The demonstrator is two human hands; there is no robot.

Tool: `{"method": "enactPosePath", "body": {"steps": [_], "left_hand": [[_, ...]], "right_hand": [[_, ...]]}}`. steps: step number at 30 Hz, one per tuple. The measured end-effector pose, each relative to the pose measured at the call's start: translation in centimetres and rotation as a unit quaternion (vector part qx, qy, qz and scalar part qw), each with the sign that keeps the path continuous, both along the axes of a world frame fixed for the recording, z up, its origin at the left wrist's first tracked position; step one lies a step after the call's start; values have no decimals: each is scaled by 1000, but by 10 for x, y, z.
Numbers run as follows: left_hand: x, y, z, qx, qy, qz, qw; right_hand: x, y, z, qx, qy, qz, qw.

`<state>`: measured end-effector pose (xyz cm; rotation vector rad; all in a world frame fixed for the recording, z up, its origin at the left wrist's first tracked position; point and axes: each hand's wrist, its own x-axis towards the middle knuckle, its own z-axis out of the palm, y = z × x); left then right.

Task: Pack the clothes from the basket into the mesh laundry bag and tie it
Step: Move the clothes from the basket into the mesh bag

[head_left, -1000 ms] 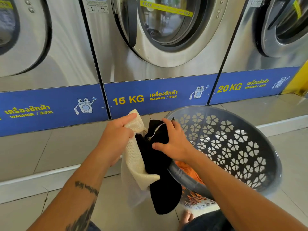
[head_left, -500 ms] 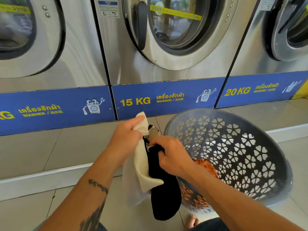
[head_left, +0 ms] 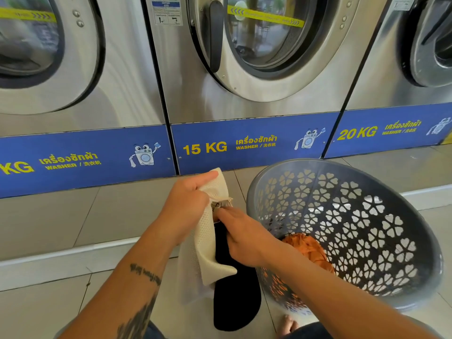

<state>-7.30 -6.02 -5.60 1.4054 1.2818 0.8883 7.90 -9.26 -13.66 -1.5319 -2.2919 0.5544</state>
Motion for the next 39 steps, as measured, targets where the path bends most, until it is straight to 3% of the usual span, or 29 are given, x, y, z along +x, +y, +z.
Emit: {"method": "enactPosePath", "body": {"steps": [7,9,11,13,15,17,21,26,31,33,35,39], "left_hand": [[-6,8,9,24,-12,32,999],[-7,10,10,22,-25,30,999],[-8,12,10,19,-45,26,998],[-7,12,10,8,-60,24,998],[-8,13,10,-1,-70,25,997],[-12,15,12,-5,-85,29,996],[-22,15,13,-14,-79,22,997],[-29,7,9,-10,-5,-43,999],[-21,-6,-3,4,49,-90,995],[-15,-9,-8,-1,25,-69,997],[-15,-6,-10,-7,-8,-29,1000],[-19,-1,-12,-25,-70,11,997]], "right_hand": [[24,-24,39,30,44,-96,994],[36,-35,49,-4,39,-103,994],[42,-44,55,-72,-15,-80,994],[36,-50,48,-88,-126,-55,987],[21,-50,31,-7,-256,-56,965],[5,-42,14,70,-303,-78,947],[-6,-19,1,176,-216,-111,954],[-3,-10,11,66,49,-184,979],[-6,1,15,-53,295,-334,894],[-6,4,15,-71,338,-353,869],[-7,2,15,-60,363,-328,870],[-5,-17,14,-58,341,-188,919]]}}
